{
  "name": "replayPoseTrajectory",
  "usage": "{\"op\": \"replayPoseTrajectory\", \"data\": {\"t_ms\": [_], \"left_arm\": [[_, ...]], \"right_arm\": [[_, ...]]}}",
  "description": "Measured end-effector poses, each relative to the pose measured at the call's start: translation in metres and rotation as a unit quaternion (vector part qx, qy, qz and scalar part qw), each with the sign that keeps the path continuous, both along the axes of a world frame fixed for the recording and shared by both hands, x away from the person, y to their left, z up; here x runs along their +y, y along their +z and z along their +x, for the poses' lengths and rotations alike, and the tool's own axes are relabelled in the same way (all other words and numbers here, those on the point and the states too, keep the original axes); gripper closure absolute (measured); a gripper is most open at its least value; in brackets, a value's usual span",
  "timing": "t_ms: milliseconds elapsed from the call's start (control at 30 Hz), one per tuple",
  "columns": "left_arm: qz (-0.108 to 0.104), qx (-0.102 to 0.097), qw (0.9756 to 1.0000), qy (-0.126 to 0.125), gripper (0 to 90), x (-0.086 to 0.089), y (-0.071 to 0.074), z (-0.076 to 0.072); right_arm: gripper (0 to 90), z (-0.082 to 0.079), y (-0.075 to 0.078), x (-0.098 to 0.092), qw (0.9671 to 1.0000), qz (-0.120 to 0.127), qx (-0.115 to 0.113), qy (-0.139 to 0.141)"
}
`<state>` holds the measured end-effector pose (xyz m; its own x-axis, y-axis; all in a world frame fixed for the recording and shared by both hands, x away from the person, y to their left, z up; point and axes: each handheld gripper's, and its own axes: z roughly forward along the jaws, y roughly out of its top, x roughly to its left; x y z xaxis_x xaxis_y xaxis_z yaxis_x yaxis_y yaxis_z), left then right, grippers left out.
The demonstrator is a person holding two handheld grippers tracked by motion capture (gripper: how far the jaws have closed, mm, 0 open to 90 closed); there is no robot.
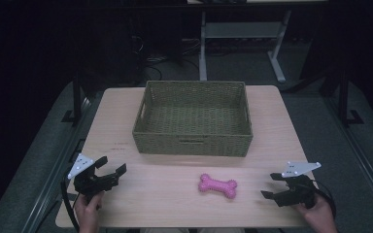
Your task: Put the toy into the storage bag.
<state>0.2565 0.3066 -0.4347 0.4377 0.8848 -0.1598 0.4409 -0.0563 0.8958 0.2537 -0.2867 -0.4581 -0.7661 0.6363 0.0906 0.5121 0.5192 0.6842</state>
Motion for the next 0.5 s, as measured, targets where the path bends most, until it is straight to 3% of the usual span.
{"op": "replayPoseTrajectory", "data": {"t_ms": [167,500], "left_arm": [[0.006,0.005,1.0000,-0.004,13.8,-0.003,-0.002,0.003],[0.005,0.003,1.0000,-0.006,13.8,-0.002,-0.002,0.002]], "right_arm": [[21.2,0.000,0.002,0.003,1.0000,0.003,0.000,0.003],[19.6,0.001,0.014,0.025,0.9996,-0.014,-0.005,0.025]]}}
